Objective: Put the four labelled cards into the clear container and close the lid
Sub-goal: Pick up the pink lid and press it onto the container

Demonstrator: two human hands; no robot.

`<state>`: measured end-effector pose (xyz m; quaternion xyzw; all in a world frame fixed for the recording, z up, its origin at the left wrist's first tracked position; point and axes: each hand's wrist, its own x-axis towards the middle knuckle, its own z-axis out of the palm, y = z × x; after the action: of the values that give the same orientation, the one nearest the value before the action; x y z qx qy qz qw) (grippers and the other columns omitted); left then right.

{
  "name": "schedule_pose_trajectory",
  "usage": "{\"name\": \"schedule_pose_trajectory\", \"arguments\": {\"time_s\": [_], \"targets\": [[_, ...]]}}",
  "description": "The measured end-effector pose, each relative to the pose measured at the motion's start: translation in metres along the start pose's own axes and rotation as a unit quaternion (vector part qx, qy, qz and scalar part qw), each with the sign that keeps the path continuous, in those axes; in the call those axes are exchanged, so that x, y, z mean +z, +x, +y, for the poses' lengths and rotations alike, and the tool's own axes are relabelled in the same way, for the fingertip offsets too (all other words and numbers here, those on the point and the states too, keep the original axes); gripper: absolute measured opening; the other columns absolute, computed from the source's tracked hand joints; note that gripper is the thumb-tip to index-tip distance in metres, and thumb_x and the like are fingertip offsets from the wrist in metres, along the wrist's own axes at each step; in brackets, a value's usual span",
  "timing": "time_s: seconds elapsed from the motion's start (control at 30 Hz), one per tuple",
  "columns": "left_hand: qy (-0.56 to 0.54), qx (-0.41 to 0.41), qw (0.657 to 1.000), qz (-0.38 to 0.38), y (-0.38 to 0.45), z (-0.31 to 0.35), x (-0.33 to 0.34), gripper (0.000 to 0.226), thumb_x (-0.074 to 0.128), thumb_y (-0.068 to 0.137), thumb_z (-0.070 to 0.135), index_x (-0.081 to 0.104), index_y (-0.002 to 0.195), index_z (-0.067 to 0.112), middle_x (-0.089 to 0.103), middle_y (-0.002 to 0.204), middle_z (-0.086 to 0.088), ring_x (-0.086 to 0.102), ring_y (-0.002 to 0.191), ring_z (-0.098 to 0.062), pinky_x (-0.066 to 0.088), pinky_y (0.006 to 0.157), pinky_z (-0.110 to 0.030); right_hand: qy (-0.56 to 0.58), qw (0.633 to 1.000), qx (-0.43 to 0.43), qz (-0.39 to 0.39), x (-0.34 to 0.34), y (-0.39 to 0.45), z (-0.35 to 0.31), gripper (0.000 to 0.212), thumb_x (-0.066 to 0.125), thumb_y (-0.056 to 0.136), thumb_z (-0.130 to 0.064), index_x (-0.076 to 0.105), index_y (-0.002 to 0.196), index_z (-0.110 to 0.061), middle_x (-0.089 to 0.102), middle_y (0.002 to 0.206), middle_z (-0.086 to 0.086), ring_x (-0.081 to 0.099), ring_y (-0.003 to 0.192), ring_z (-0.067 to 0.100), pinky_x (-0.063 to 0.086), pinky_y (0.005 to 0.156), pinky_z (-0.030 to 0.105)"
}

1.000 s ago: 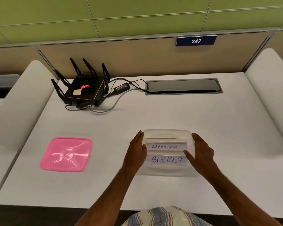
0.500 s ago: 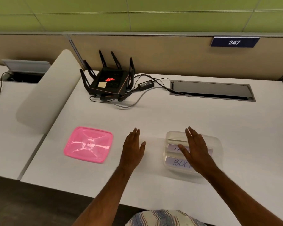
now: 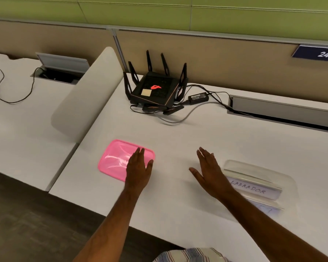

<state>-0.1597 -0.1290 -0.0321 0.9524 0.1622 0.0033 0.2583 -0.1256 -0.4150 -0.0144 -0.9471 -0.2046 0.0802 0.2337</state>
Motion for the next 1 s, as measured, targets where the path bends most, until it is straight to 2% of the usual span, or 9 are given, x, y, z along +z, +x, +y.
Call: {"name": "schedule_pose_trajectory", "arguments": {"time_s": [0.2, 0.37, 0.57, 0.67, 0.73, 0.87, 1.0], "targets": [[0.01, -0.059, 0.998, 0.016, 0.019, -0.045, -0.025, 0.063, 0.053, 0.1, 0.038, 0.035, 0.153, 0.008, 0.034, 0.16, -0.012, 0.032, 0.146, -0.034, 0.027, 0.117, -0.049, 0.002, 0.999, -0.013, -0.038, 0.033, 0.024, -0.039, 0.077, 0.04, 0.103, -0.053, 0.017, 0.159, -0.005, 0.017, 0.168, 0.011, 0.008, 0.155, 0.023, -0.012, 0.118, 0.023], [0.021, -0.103, 0.994, 0.017, 0.034, -0.076, -0.042, 0.065, 0.053, 0.1, 0.037, 0.031, 0.154, 0.008, 0.033, 0.16, -0.014, 0.03, 0.146, -0.034, 0.025, 0.12, -0.047, 0.032, 0.994, -0.025, -0.101, 0.06, 0.035, -0.067, 0.077, 0.038, 0.104, -0.053, 0.01, 0.16, -0.007, 0.011, 0.169, 0.009, 0.006, 0.155, 0.023, -0.016, 0.112, 0.017], [0.028, -0.178, 0.984, 0.002, 0.046, -0.103, -0.056, 0.067, 0.055, 0.098, 0.038, 0.031, 0.154, 0.008, 0.029, 0.161, -0.015, 0.029, 0.146, -0.035, 0.025, 0.118, -0.047, 0.057, 0.983, -0.01, -0.175, 0.087, 0.045, -0.096, 0.08, 0.038, 0.103, -0.056, 0.011, 0.16, -0.007, 0.014, 0.168, 0.011, 0.012, 0.154, 0.024, 0.005, 0.121, 0.028], [0.018, -0.196, 0.98, -0.012, 0.049, -0.113, -0.06, 0.069, 0.054, 0.099, 0.038, 0.027, 0.155, 0.007, 0.026, 0.162, -0.015, 0.025, 0.149, -0.033, 0.021, 0.12, -0.046, 0.066, 0.978, 0.035, -0.192, 0.095, 0.051, -0.109, 0.081, 0.038, 0.102, -0.058, 0.013, 0.16, -0.008, 0.017, 0.168, 0.01, 0.016, 0.154, 0.025, 0.013, 0.124, 0.038], [0.001, -0.208, 0.978, -0.01, 0.051, -0.116, -0.062, 0.069, 0.055, 0.099, 0.037, 0.028, 0.155, 0.006, 0.031, 0.16, -0.016, 0.029, 0.147, -0.034, 0.024, 0.12, -0.046, 0.088, 0.976, 0.062, -0.191, 0.097, 0.056, -0.116, 0.081, 0.042, 0.101, -0.059, 0.016, 0.16, -0.01, 0.02, 0.167, 0.008, 0.02, 0.153, 0.026, 0.019, 0.124, 0.042], [-0.047, -0.216, 0.975, 0.007, 0.055, -0.117, -0.064, 0.065, 0.062, 0.095, 0.032, 0.038, 0.149, 0.006, 0.049, 0.147, -0.017, 0.044, 0.136, -0.038, 0.037, 0.112, -0.051, 0.196, 0.958, 0.097, -0.186, 0.096, 0.065, -0.126, 0.078, 0.057, 0.097, -0.051, 0.025, 0.158, -0.015, 0.034, 0.162, 0.007, 0.031, 0.148, 0.027, 0.027, 0.121, 0.044], [-0.066, -0.225, 0.972, -0.002, 0.056, -0.116, -0.065, 0.067, 0.062, 0.095, 0.031, 0.034, 0.151, 0.005, 0.047, 0.147, -0.019, 0.041, 0.137, -0.04, 0.038, 0.112, -0.052, 0.311, 0.917, 0.16, -0.192, 0.096, 0.07, -0.136, 0.075, 0.066, 0.095, -0.041, 0.03, 0.156, -0.017, 0.037, 0.159, 0.006, 0.039, 0.144, 0.025, 0.035, 0.116, 0.043]]}}
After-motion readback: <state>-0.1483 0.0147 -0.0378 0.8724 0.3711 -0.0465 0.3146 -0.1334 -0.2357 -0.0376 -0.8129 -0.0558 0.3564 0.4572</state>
